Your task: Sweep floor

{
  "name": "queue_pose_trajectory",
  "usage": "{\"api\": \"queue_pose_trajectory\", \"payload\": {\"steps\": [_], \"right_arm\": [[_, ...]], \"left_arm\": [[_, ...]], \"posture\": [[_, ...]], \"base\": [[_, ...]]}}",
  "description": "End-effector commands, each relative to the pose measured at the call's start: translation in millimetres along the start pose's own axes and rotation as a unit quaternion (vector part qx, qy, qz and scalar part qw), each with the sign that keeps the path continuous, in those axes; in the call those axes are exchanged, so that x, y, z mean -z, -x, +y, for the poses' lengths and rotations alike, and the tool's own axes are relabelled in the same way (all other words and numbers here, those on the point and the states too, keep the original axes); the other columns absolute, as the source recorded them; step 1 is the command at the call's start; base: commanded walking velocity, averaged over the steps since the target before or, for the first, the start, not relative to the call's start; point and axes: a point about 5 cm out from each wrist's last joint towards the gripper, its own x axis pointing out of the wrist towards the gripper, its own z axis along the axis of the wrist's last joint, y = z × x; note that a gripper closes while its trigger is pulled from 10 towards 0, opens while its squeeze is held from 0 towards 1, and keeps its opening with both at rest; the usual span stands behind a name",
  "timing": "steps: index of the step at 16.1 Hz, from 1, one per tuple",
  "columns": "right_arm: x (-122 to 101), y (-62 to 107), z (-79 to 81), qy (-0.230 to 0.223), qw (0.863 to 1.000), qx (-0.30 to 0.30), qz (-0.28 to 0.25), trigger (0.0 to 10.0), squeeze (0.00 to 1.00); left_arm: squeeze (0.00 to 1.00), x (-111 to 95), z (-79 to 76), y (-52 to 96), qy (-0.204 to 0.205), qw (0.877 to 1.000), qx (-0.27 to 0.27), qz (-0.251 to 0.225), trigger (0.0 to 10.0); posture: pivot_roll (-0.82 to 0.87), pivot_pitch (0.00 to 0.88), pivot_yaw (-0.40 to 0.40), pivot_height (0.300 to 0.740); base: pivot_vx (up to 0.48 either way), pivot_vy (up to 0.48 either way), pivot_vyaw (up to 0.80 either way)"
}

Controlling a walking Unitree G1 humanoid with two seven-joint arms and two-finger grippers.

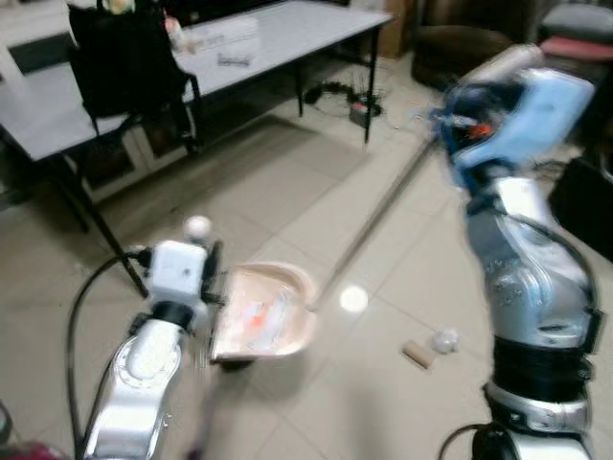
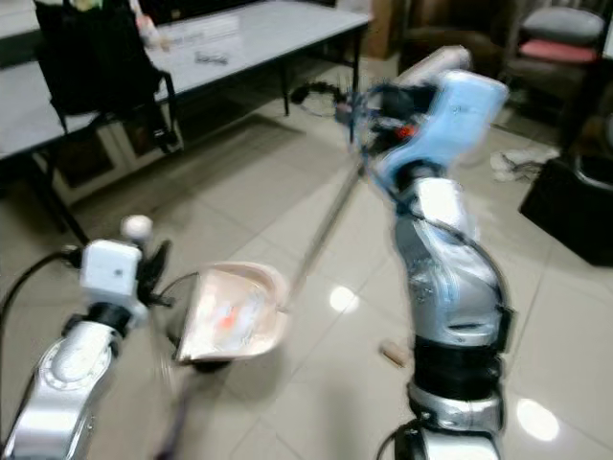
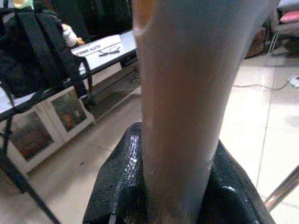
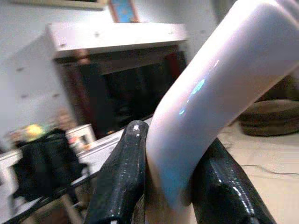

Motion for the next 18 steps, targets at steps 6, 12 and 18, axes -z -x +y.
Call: {"api": "queue_pose_trajectory", "payload": {"steps": [6, 12, 18], "right_arm": [[-4, -2.5, 16.7, -0.009, 0.999, -0.034, -0.017, 10.0, 0.0], [-3, -2.6, 14.3, -0.021, 0.999, -0.024, -0.021, 10.0, 0.0], [-3, -2.1, 11.3, -0.022, 0.999, -0.022, -0.022, 10.0, 0.0]], "left_arm": [[0.0, -1, 9.6, 3.6, -0.014, 1.0, -0.016, -0.002, 10.0], [0.0, 5, 7.7, 9.3, -0.016, 1.0, -0.01, 0.01, 10.0], [0.0, 8, 6.5, 10.6, -0.019, 1.0, -0.006, 0.016, 10.0]], "posture": [[-0.03, 0.0, 0.032, 0.74], [-0.03, 0.0, 0.031, 0.74], [-0.03, 0.0, 0.033, 0.74]], "base": [[0.406, 0.0, 0.27], [0.406, 0.0, 0.27], [0.26, 0.0, 0.0]]}}
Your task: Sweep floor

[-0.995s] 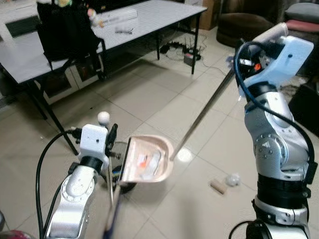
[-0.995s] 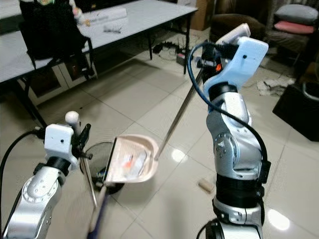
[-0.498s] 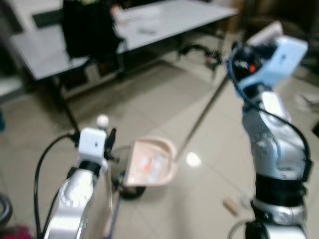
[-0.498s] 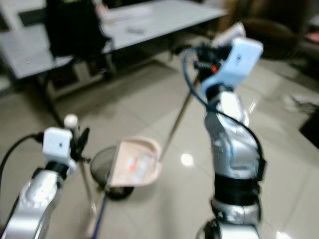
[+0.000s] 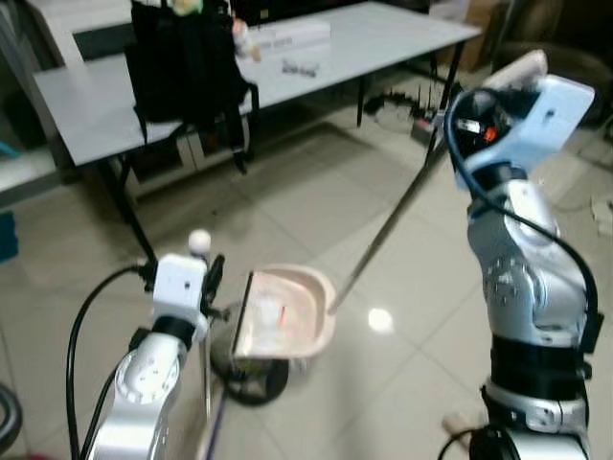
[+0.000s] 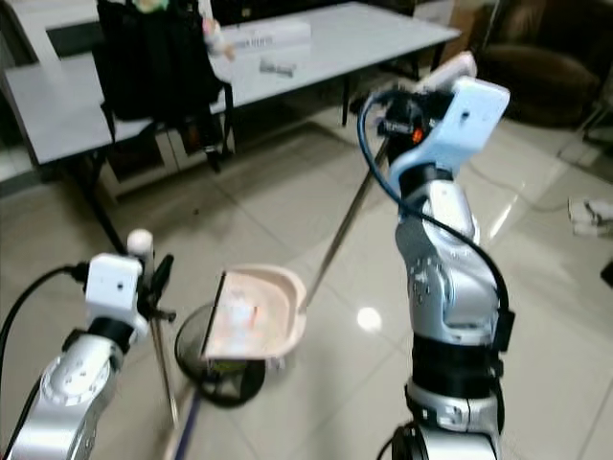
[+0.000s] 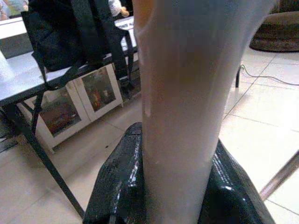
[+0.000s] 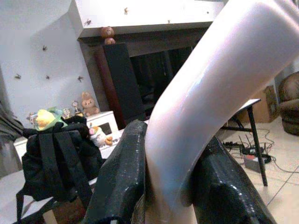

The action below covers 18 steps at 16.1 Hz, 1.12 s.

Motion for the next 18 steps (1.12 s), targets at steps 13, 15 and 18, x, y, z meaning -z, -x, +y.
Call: {"api": "queue_pose_trajectory", "payload": {"steps": [13, 15, 18], "right_arm": [[-3, 0.3, 19.1, 0.012, 0.996, -0.063, -0.053, 10.0, 0.0], [-2, 1.0, 30.9, 0.037, 0.992, -0.105, -0.067, 10.0, 0.0], [7, 4.3, 55.2, 0.067, 0.978, -0.18, -0.084, 10.0, 0.0]], "left_arm": [[0.0, 7, 11.3, 7.2, -0.024, 0.999, -0.019, 0.01, 10.0], [0.0, 7, 10.3, 6.2, -0.024, 0.999, -0.017, 0.011, 10.0], [0.0, 8, 9.5, 6.2, -0.026, 0.999, -0.015, 0.012, 10.0]], "posture": [[-0.01, 0.0, 0.025, 0.74], [-0.01, 0.0, 0.028, 0.74], [-0.01, 0.0, 0.027, 0.74]], "base": [[0.0, 0.0, 0.0], [0.0, 0.0, 0.0], [0.0, 0.0, 0.0]]}}
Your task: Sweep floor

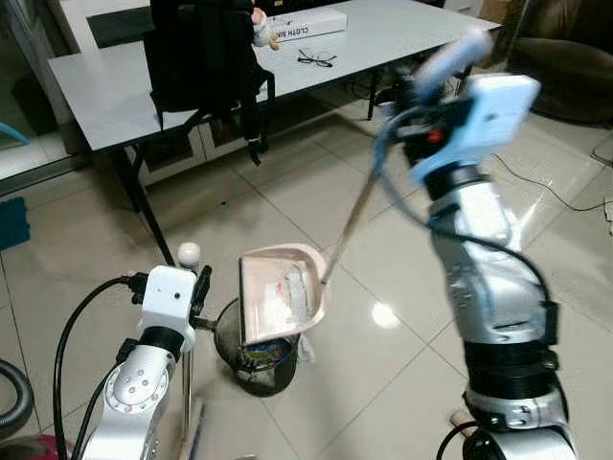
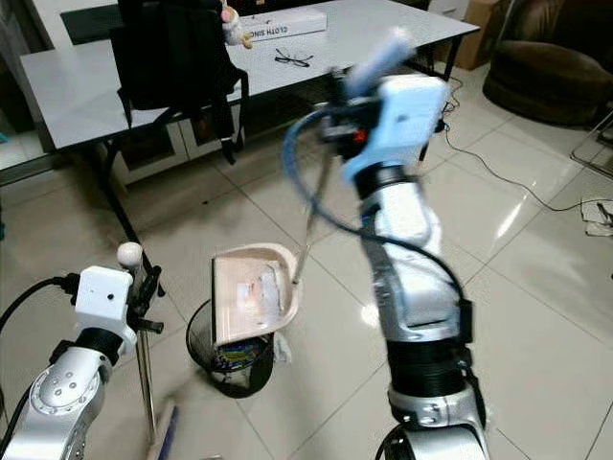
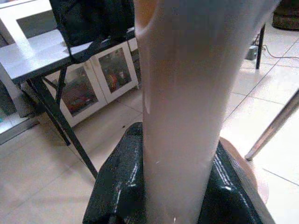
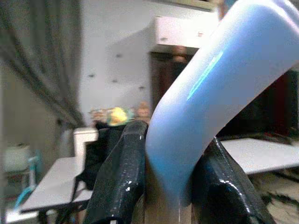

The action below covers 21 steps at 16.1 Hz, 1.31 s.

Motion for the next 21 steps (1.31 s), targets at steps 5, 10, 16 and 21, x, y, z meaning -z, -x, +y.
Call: {"api": "queue_pose_trajectory", "payload": {"steps": [5, 10, 16, 21], "right_arm": [[7, 9.3, 59.5, 0.076, 0.981, -0.17, -0.061, 10.0, 0.0], [16, 28.4, 88.8, 0.081, 0.964, -0.243, -0.078, 10.0, 0.0], [18, 40.2, 103.0, 0.097, 0.946, -0.29, -0.104, 10.0, 0.0], [17, 38.0, 96.1, 0.12, 0.944, -0.286, -0.113, 10.0, 0.0]], "left_arm": [[0.0, -6, 1.3, -1.9, -0.016, 1.0, 0.001, -0.016, 10.0], [0.0, -7, -2.0, -1.6, -0.021, 1.0, 0.009, -0.017, 10.0], [0.0, -6, -3.3, -2.5, -0.024, 0.999, 0.014, -0.017, 10.0], [0.0, -3, -4.7, -3.8, -0.026, 0.999, 0.025, -0.013, 10.0]], "posture": [[0.0, 0.0, 0.025, 0.74], [0.0, 0.0, 0.028, 0.74], [0.0, 0.0, 0.028, 0.74], [0.0, 0.0, 0.026, 0.74]], "base": [[0.0, 0.0, 0.0], [0.0, 0.0, 0.0], [0.0, 0.0, 0.0], [0.0, 0.0, 0.0]]}}
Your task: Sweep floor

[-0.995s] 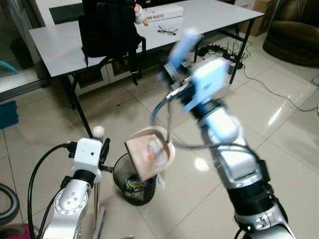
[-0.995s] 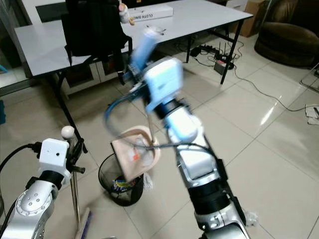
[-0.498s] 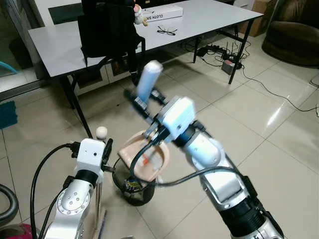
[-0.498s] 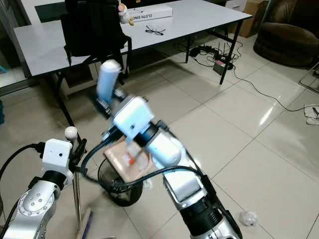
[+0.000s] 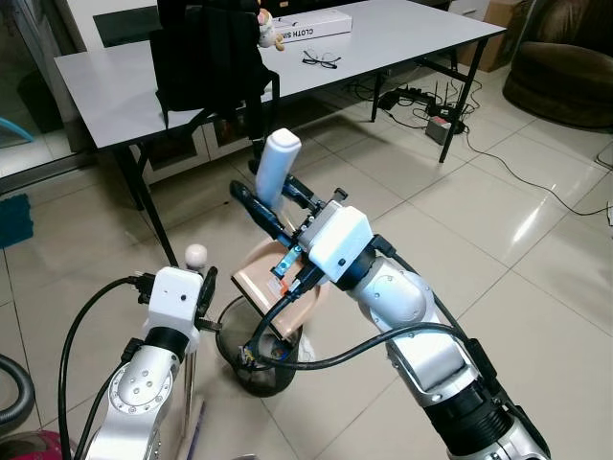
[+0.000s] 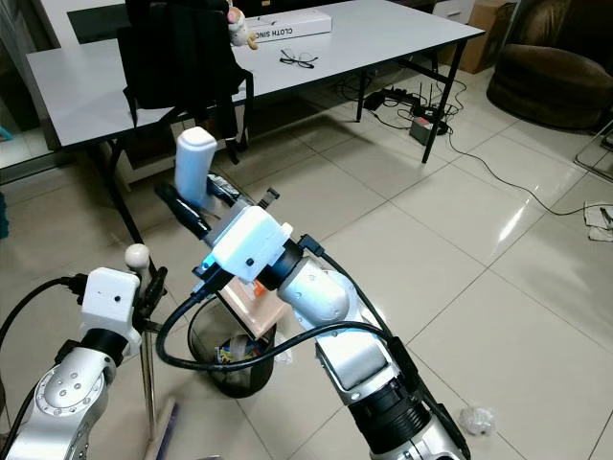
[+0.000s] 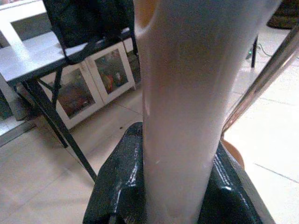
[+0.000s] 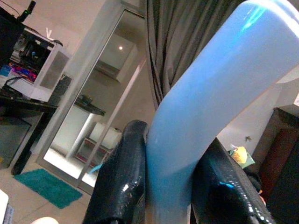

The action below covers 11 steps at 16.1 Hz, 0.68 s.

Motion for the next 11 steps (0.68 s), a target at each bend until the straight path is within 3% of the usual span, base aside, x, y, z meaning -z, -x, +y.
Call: {"api": "queue_pose_trajectory", "payload": {"steps": [1, 3, 4, 6, 8, 9, 11], "right_arm": [[-12, -4.6, -9.4, 0.033, 0.999, 0.003, -0.034, 10.0, 0.0], [-9, -1.8, -24.6, 0.028, 0.997, 0.064, -0.019, 10.0, 0.0], [-9, 3.3, -49.1, 0.037, 0.987, 0.154, -0.001, 10.0, 0.0], [-10, 16.4, -86.0, 0.069, 0.961, 0.265, 0.031, 10.0, 0.0], [-15, 32.7, -115.5, 0.126, 0.937, 0.32, 0.064, 10.0, 0.0], [-10, 44.6, -128.1, 0.15, 0.921, 0.339, 0.119, 10.0, 0.0], [-3, 70.5, -140.8, 0.115, 0.9, 0.392, 0.154, 10.0, 0.0]], "left_arm": [[0.0, -4, 0.3, -3.2, -0.015, 1.0, 0.01, -0.011, 10.0], [0.0, -2, -1.9, -4.4, -0.016, 1.0, 0.021, -0.009, 10.0], [0.0, -1, -5.1, -5.5, -0.019, 0.999, 0.047, -0.006, 10.0], [0.0, 1, -10.4, -7.1, -0.018, 0.996, 0.091, -0.002, 10.0], [0.0, 1, -12.8, -8.4, 0.001, 0.994, 0.106, -0.01, 10.0], [0.0, -1, -13.2, -9.9, 0.008, 0.994, 0.104, -0.018, 10.0], [0.0, -6, -12.5, -14.3, 0.004, 0.995, 0.096, -0.033, 10.0]], "posture": [[0.0, 0.0, 0.026, 0.74], [-0.01, 0.0, 0.028, 0.74], [0.0, 0.0, 0.022, 0.74], [-0.01, 0.0, 0.026, 0.74], [-0.03, 0.0, 0.038, 0.74], [-0.04, 0.0, 0.041, 0.74], [-0.05, 0.0, 0.043, 0.74]], "base": [[0.0, 0.0, 0.0], [0.0, 0.0, 0.0], [0.0, 0.0, 0.0], [0.0, 0.0, 0.0], [0.0, 0.0, 0.0], [0.0, 0.0, 0.0], [0.0, 0.0, -0.8]]}}
